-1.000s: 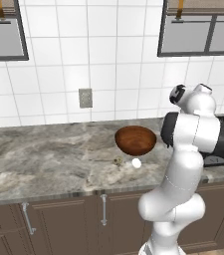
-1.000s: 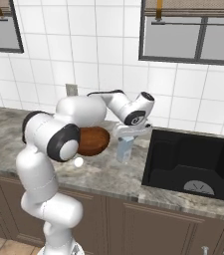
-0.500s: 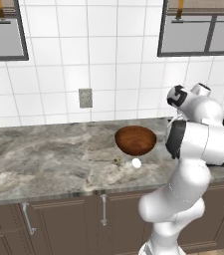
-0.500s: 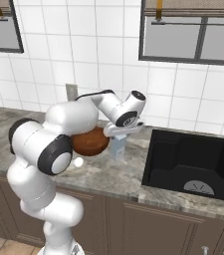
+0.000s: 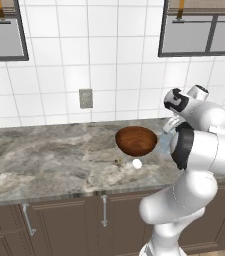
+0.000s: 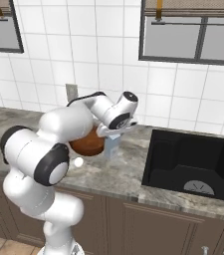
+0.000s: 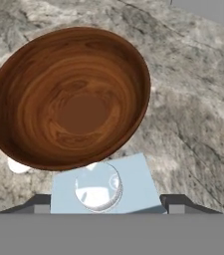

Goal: Gather the eggs and milk located in the vicinity of the sink area and place them right next to the bowl.

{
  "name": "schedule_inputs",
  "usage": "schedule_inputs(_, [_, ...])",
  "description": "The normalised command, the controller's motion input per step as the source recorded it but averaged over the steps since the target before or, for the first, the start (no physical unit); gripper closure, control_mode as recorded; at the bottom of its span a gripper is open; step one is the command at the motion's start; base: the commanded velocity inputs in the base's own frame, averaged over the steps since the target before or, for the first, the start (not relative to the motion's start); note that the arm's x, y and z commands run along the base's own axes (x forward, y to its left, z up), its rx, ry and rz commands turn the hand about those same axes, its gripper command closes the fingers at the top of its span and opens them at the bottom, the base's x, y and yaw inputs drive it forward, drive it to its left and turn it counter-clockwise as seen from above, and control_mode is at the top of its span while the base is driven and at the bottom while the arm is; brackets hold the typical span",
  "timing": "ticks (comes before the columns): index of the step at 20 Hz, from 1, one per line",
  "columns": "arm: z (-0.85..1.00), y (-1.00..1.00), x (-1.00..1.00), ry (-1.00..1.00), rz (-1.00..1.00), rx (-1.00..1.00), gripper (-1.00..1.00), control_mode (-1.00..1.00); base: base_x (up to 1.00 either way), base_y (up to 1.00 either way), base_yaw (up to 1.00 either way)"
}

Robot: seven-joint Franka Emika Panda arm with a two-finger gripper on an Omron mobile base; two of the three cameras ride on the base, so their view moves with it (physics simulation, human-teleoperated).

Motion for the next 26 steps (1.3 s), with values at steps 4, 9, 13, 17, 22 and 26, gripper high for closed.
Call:
schedule_inputs(4, [0.0,0.16,-0.06,-0.04,0.0,0.0,1.0,-1.0,0.0,0.0,0.0])
schedule_inputs(9, [0.0,0.11,-0.07,-0.03,0.01,0.0,1.0,-1.0,0.0,0.0,0.0])
schedule_inputs(13, [-0.04,0.01,-0.18,0.0,0.02,0.0,1.0,-1.0,0.0,0.0,0.0])
schedule_inputs(17, [-0.07,0.0,-0.23,0.0,0.03,0.0,1.0,-1.0,0.0,0.0,0.0])
schedule_inputs(22, [-0.02,0.0,-0.26,-0.01,0.03,0.0,1.0,-1.0,0.0,0.0,0.0])
schedule_inputs(26, [0.0,0.12,-0.16,0.0,0.04,0.0,1.0,-1.0,0.0,0.0,0.0])
